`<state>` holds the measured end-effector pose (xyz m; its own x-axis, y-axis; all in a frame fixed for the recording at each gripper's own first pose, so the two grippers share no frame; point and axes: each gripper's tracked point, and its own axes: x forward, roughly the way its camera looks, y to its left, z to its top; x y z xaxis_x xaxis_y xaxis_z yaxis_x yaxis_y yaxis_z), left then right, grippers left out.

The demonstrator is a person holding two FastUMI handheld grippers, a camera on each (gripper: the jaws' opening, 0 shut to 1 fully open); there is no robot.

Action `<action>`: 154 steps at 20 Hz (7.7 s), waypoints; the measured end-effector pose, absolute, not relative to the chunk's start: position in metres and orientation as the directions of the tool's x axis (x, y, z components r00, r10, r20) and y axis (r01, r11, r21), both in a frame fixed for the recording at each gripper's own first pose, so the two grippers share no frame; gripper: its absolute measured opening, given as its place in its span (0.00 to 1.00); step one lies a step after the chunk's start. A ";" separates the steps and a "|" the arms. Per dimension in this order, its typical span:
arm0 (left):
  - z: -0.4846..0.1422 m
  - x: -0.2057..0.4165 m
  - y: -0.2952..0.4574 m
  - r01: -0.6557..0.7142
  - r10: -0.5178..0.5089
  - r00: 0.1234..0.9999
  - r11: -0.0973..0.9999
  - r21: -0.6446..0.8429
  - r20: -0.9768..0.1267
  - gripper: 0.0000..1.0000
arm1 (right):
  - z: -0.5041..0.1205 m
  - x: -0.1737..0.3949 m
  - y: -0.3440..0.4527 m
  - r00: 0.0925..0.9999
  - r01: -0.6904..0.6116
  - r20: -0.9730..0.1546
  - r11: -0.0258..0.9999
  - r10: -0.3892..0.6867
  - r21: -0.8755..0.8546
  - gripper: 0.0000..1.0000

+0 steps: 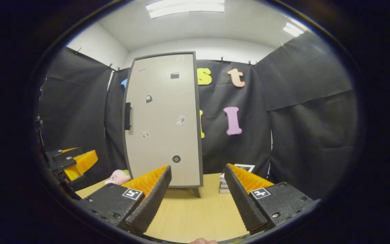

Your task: Open the cabinet door with the right hand, grasp the bottle in the cabinet with the left hand and place it on the coaster, then close the cabinet door with the right hand.

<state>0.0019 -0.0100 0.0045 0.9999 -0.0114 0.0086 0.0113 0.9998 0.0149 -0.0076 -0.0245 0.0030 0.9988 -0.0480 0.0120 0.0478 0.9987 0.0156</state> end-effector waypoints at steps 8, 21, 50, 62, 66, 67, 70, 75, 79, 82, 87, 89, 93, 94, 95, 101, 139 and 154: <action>0.001 0.004 -0.009 0.008 -0.008 1.000 1.000 0.019 -0.004 0.95 | 0.001 -0.003 -0.016 1.000 0.017 0.008 1.000 -0.017 0.011 1.00; 0.003 -0.001 -0.005 -0.005 0.005 1.000 0.999 0.032 0.002 0.95 | 0.016 0.010 0.008 0.998 -0.057 0.024 0.998 0.058 -0.014 1.00; -0.021 -0.031 0.003 0.016 -0.011 0.998 0.998 0.069 -0.070 0.96 | 0.119 0.288 0.278 0.899 -0.438 -0.041 0.897 0.436 -0.062 1.00; -0.024 -0.024 0.040 -0.067 0.069 0.995 0.997 0.024 -0.068 0.96 | 0.119 0.317 0.303 0.904 -0.427 -0.075 0.900 0.421 -0.087 0.66; -0.026 -0.023 0.047 -0.084 0.084 0.993 0.996 0.013 -0.078 0.96 | 0.118 0.319 0.300 0.916 -0.401 -0.074 0.910 0.395 -0.105 0.46; -0.027 -0.022 0.049 -0.087 0.088 0.993 0.996 0.009 -0.082 0.96 | 0.116 0.321 0.301 0.914 -0.404 -0.085 0.908 0.396 -0.113 0.38; -0.032 -0.020 0.049 -0.089 0.088 0.992 0.996 -0.010 -0.094 0.96 | 0.114 0.321 0.300 0.902 -0.427 -0.117 0.897 0.415 -0.109 0.29; -0.027 -0.022 0.048 -0.089 0.088 0.992 0.996 -0.004 -0.086 0.95 | 0.113 0.319 0.299 0.896 -0.437 -0.119 0.897 0.427 -0.072 0.22; -0.026 -0.024 0.048 -0.099 0.099 0.991 0.995 0.001 -0.086 0.95 | 0.113 0.309 0.298 0.876 -0.476 -0.118 0.878 0.469 -0.049 0.22; -0.027 -0.025 0.049 -0.109 0.108 0.990 0.994 -0.003 -0.090 0.95 | 0.115 0.289 0.296 0.858 -0.508 -0.112 0.860 0.501 -0.047 0.22; -0.027 -0.035 0.046 -0.106 0.104 0.990 0.994 -0.010 -0.097 0.95 | 0.112 0.276 0.285 0.852 -0.522 -0.092 0.852 0.516 -0.048 0.22; -0.026 -0.037 0.043 -0.100 0.098 0.990 0.995 -0.009 -0.100 0.96 | 0.111 0.269 0.279 0.852 -0.521 -0.085 0.852 0.516 -0.050 0.22; -0.023 -0.043 0.037 -0.085 0.084 0.992 0.996 -0.008 -0.090 0.96 | 0.113 0.257 0.265 0.851 -0.524 -0.061 0.851 0.521 -0.040 0.22; -0.023 -0.043 0.034 -0.078 0.077 0.993 0.997 -0.008 -0.091 0.96 | 0.113 0.254 0.261 0.853 -0.521 -0.061 0.853 0.519 -0.039 0.22; -0.023 -0.042 0.031 -0.071 0.070 0.993 0.997 -0.010 -0.091 0.96 | 0.113 0.251 0.257 0.855 -0.518 -0.061 0.854 0.516 -0.036 0.21; -0.027 -0.044 0.009 -0.018 0.017 0.996 1.000 -0.013 -0.088 0.96 | 0.115 0.235 0.233 0.879 -0.476 -0.056 0.879 0.474 -0.036 0.21; -0.040 -0.030 -0.067 0.143 -0.145 0.984 0.989 -0.024 -0.103 0.96 | 0.097 0.200 0.051 0.998 -0.016 -0.058 1.000 0.017 0.006 0.04; -0.039 -0.024 -0.076 0.145 -0.143 0.983 0.989 0.003 -0.111 0.96 | 0.042 0.208 0.035 0.997 0.042 -0.066 0.997 -0.046 -0.065 0.73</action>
<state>-0.0237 -0.0762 -0.0389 0.9834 -0.1434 -0.1108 0.1447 0.9895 0.0032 0.2077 0.0350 0.0419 0.9968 -0.0461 -0.0661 0.0418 0.9970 -0.0653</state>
